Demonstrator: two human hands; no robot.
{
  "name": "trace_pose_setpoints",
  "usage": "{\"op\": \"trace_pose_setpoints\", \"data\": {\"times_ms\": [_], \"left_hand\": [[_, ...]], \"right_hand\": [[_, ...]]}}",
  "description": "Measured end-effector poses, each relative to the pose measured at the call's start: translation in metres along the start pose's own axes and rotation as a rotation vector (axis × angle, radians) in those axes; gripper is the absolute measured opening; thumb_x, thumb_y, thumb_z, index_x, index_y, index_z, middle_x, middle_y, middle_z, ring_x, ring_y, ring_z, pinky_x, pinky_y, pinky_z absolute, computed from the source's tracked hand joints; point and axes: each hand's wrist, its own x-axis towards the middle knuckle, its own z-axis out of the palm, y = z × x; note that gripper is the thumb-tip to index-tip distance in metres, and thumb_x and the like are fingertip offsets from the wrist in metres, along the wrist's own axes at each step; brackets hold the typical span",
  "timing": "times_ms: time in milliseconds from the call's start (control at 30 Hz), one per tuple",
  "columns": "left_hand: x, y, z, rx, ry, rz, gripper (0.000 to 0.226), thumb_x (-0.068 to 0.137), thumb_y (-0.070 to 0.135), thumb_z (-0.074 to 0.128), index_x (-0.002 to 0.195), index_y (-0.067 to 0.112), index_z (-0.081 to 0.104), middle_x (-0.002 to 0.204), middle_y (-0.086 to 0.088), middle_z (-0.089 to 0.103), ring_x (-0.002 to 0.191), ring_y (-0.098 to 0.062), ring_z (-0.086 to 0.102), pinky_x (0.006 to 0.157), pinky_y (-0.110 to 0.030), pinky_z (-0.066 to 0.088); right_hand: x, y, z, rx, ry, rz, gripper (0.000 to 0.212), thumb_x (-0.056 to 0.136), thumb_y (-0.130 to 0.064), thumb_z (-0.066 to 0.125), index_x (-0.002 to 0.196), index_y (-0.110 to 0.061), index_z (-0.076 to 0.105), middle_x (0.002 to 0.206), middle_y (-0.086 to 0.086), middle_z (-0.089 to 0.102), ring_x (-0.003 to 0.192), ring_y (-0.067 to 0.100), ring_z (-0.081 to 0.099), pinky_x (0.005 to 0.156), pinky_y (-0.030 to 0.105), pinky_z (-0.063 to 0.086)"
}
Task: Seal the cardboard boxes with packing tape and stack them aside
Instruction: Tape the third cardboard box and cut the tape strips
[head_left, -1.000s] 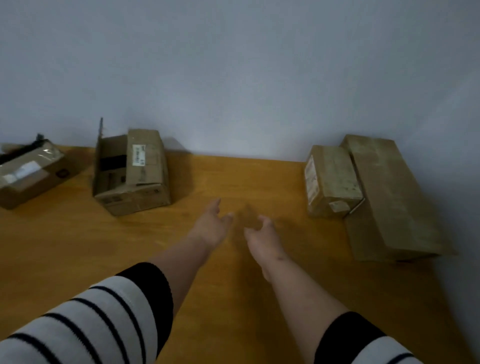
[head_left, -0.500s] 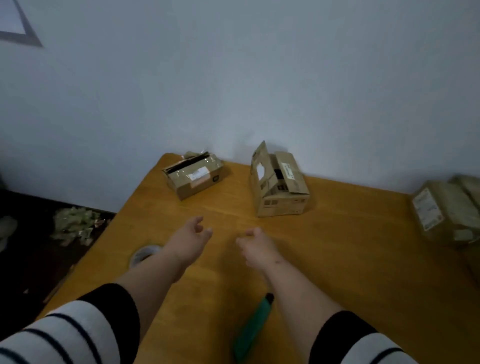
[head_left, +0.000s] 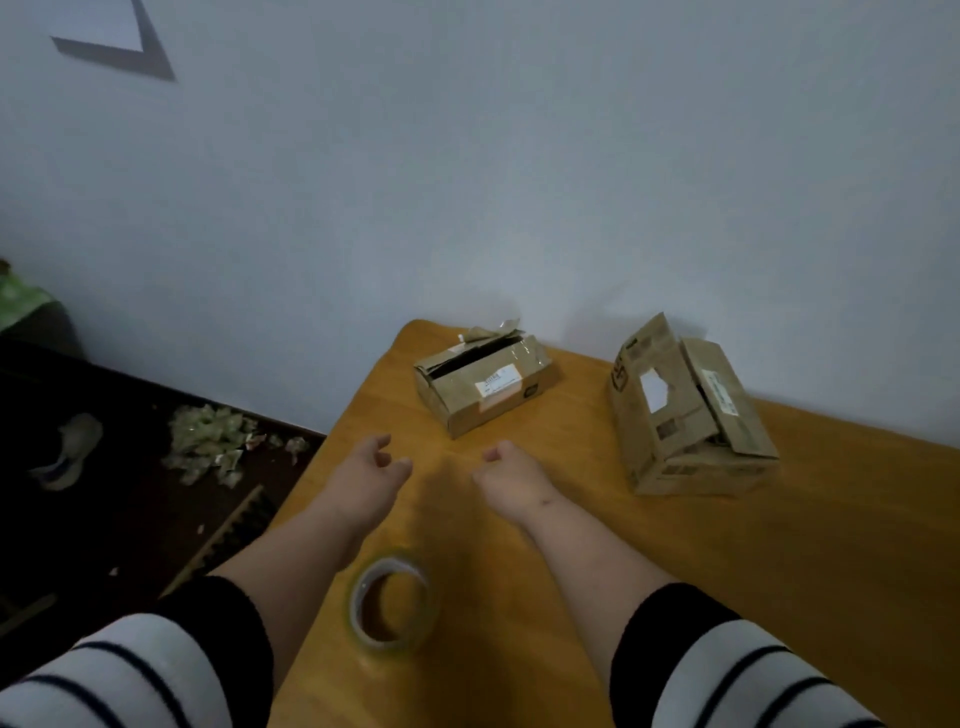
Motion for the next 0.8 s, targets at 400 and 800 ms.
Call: {"op": "trace_pose_setpoints", "data": {"times_ms": [400,800], "left_hand": [[0.143,0.033,-0.01,0.21,-0.119,0.263,0.078,0.098,0.026,0.057,0.157,0.021,0.008,0.165,-0.002,0.009,0.15,-0.022,0.011,0.121,-0.039,0.017],[0.153,0.015,-0.015,0.668,-0.259,0.332,0.073,0.084,0.056,0.064,0.143,0.022,0.04,0.137,-0.007,0.042,0.121,-0.026,0.047,0.1,-0.038,0.045]], "right_hand": [[0.101,-0.051,0.046,-0.295,0.227,-0.034,0.068,0.093,-0.021,0.052,0.154,-0.033,0.022,0.164,-0.008,-0.004,0.144,0.033,0.022,0.114,0.04,0.031],[0.082,-0.027,0.074,-0.04,0.501,-0.052,0.017,0.089,-0.028,0.064,0.103,-0.02,0.062,0.121,-0.007,0.041,0.1,0.006,0.053,0.068,0.008,0.037]]}}
